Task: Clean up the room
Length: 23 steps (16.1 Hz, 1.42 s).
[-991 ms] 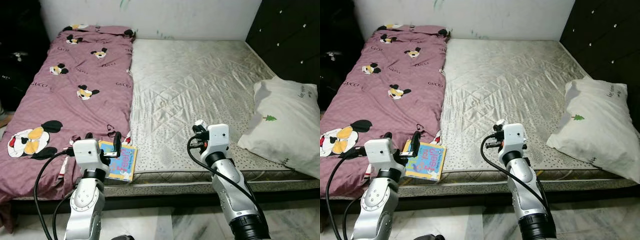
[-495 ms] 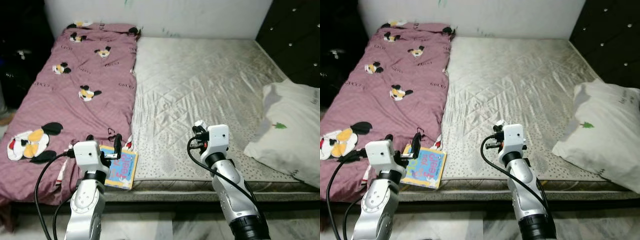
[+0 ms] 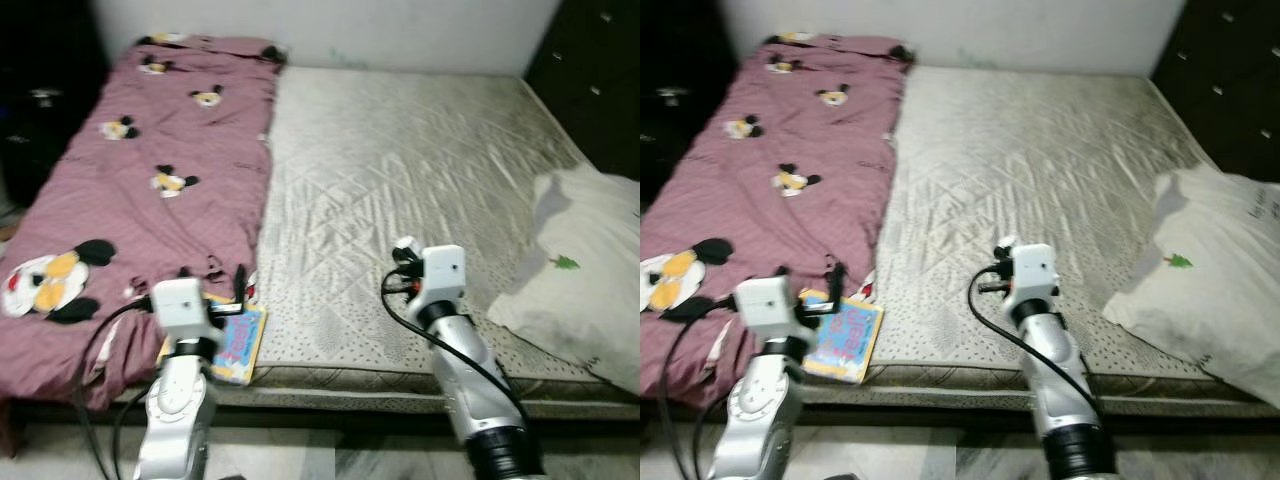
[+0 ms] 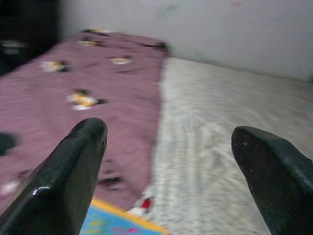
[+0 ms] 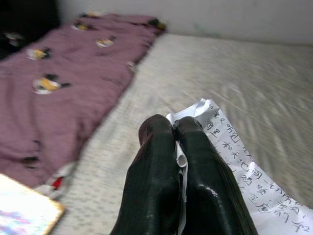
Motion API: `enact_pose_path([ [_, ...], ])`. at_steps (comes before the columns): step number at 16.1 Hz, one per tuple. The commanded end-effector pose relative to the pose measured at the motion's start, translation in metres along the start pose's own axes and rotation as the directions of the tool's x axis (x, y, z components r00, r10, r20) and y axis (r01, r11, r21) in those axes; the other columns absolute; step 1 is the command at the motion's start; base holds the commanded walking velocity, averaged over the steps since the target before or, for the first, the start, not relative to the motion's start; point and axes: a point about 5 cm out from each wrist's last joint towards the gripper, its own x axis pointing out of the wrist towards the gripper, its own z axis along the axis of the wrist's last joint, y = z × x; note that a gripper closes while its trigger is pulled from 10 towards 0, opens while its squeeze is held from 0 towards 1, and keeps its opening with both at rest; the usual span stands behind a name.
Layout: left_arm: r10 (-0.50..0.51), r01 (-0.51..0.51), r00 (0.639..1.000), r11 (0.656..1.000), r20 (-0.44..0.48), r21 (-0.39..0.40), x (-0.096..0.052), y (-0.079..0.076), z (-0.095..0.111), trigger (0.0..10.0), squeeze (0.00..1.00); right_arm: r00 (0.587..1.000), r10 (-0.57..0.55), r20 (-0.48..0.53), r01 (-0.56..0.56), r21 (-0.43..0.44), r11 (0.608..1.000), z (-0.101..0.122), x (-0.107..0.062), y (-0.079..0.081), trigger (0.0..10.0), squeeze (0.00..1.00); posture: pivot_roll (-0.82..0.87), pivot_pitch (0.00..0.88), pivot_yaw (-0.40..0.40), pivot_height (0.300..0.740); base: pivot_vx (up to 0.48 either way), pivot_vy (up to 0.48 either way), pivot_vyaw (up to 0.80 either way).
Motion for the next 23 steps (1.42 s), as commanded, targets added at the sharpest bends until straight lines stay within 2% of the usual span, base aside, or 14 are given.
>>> enact_pose_path([
  [1,0.017,-0.017,1.000,1.000,-0.016,0.010,-0.002,0.002,-0.004,10.0,0.00,1.000,0.000,0.005,0.000,-0.009,1.000,0.000,-0.001,-0.002,10.0,0.00,0.04,0.076,-0.037,0.740,0.000,0.000,0.00],
  [4,0.072,-0.071,0.997,0.997,-0.015,0.041,-0.010,0.010,-0.010,10.0,0.00,0.999,0.043,-0.023,-0.043,-0.004,0.999,-0.007,0.001,0.004,10.0,0.00,0.11,0.028,-0.086,0.740,0.000,0.000,0.00],
  [6,0.114,-0.114,0.993,0.992,-0.002,0.057,-0.016,0.018,-0.010,10.0,0.00,0.993,0.112,-0.035,-0.112,0.000,0.994,-0.009,0.009,0.020,10.0,0.00,0.14,0.014,-0.115,0.740,0.000,0.000,0.00],
  [10,0.139,-0.139,0.990,0.987,0.017,0.075,-0.016,0.021,-0.009,10.0,0.00,0.987,0.158,-0.031,-0.159,-0.006,0.987,-0.008,0.016,0.031,10.0,0.00,0.17,0.000,-0.137,0.740,0.000,0.000,0.00],
  [14,0.095,-0.095,0.995,0.992,0.004,0.079,-0.009,0.018,-0.010,10.0,0.00,0.993,0.114,-0.016,-0.114,-0.006,0.993,-0.008,0.016,0.024,10.0,0.00,0.11,0.002,-0.078,0.740,0.000,0.000,0.00],
  [15,0.026,-0.025,1.000,0.997,-0.008,0.075,-0.001,0.005,-0.011,10.0,0.00,0.999,0.054,0.001,-0.054,-0.007,0.998,-0.007,0.013,0.013,10.0,0.00,0.07,0.006,-0.031,0.740,0.000,0.000,0.00],
  [19,-0.075,0.077,0.997,0.994,-0.030,0.078,0.013,-0.010,-0.012,10.0,0.00,0.998,-0.059,0.028,0.060,-0.017,0.998,-0.008,0.000,-0.010,10.0,0.00,-0.01,0.018,0.053,0.740,0.000,0.000,0.00],
  [23,-0.103,0.105,0.994,0.992,-0.033,0.065,0.021,-0.017,-0.012,10.0,0.00,0.995,-0.092,0.042,0.093,-0.009,0.996,-0.009,-0.008,-0.013,10.0,0.00,-0.04,0.026,0.084,0.740,0.000,0.000,0.00],
])
